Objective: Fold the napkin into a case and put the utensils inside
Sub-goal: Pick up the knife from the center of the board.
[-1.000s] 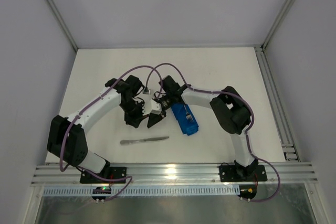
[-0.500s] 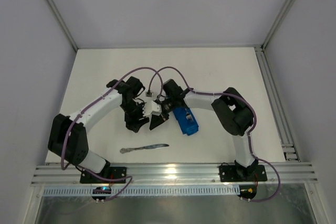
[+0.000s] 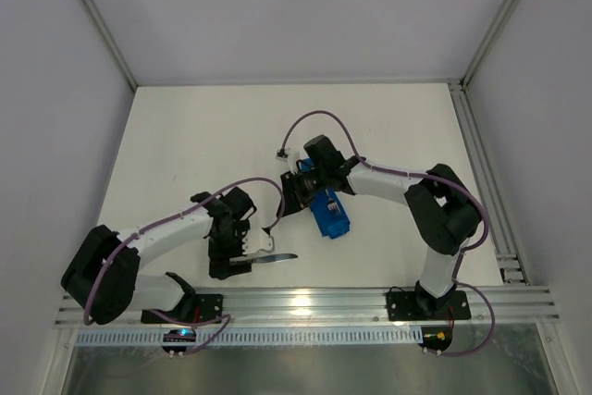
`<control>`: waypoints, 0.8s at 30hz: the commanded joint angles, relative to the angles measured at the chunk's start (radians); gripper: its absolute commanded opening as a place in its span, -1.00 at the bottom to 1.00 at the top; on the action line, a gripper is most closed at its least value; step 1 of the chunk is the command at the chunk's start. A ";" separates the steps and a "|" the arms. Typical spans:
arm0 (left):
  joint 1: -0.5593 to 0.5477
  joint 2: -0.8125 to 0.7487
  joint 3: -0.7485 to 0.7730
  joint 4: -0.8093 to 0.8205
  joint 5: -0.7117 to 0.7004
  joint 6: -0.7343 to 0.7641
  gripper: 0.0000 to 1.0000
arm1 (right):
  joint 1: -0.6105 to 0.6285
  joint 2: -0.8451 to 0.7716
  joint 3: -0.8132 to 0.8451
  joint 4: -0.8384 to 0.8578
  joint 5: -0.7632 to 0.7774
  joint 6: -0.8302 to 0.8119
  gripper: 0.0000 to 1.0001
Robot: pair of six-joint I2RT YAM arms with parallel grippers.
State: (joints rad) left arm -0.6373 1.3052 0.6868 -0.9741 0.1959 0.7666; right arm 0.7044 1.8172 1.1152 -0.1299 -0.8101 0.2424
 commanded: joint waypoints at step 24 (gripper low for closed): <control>-0.105 0.076 -0.053 0.372 -0.126 0.077 -1.00 | -0.016 -0.234 -0.176 0.018 0.265 0.060 -0.43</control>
State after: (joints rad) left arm -0.7513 1.3785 0.6765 -0.7849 -0.0177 0.7628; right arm 0.6628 1.5940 0.9672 -0.1421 -0.6365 0.2672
